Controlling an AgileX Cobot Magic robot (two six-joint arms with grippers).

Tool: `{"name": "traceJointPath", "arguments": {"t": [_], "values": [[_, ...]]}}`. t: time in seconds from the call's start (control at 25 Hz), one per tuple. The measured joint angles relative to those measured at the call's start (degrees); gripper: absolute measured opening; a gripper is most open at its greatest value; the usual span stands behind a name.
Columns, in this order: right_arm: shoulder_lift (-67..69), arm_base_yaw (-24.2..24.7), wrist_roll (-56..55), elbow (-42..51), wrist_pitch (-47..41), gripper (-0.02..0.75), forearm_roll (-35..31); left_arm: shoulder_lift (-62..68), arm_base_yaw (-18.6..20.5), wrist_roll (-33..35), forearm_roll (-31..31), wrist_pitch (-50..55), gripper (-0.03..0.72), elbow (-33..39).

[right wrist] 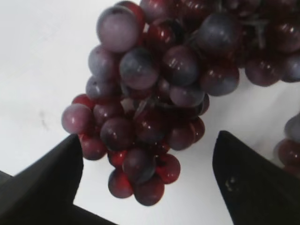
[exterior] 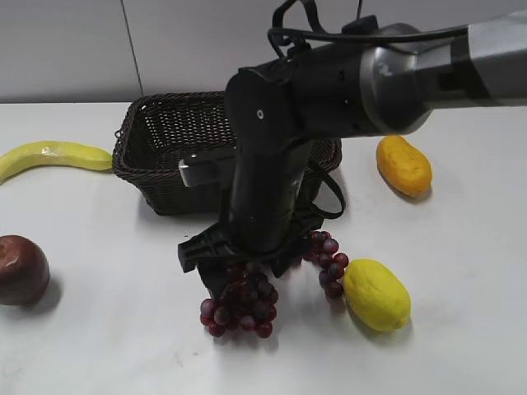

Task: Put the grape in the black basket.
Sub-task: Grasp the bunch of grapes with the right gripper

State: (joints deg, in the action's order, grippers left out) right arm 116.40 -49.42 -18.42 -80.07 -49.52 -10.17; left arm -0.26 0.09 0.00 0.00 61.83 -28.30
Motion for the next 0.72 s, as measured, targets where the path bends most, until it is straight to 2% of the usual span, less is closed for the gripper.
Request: {"name": "traceJointPath", "arguments": {"t": [0.52, 0.64, 0.72], "values": [[5.96, 0.11, -6.87, -0.44, 6.54, 0.644, 0.31, 0.0, 0.0, 0.0, 0.0, 0.0, 0.489, 0.0], [6.57, 0.11, -6.93, -0.79, 7.15, 0.605, 0.31, 0.0, 0.0, 0.0, 0.0, 0.0, 0.489, 0.0], [6.57, 0.11, -6.93, -0.85, 7.2, 0.534, 0.31, 0.0, 0.0, 0.0, 0.0, 0.0, 0.489, 0.0]]}}
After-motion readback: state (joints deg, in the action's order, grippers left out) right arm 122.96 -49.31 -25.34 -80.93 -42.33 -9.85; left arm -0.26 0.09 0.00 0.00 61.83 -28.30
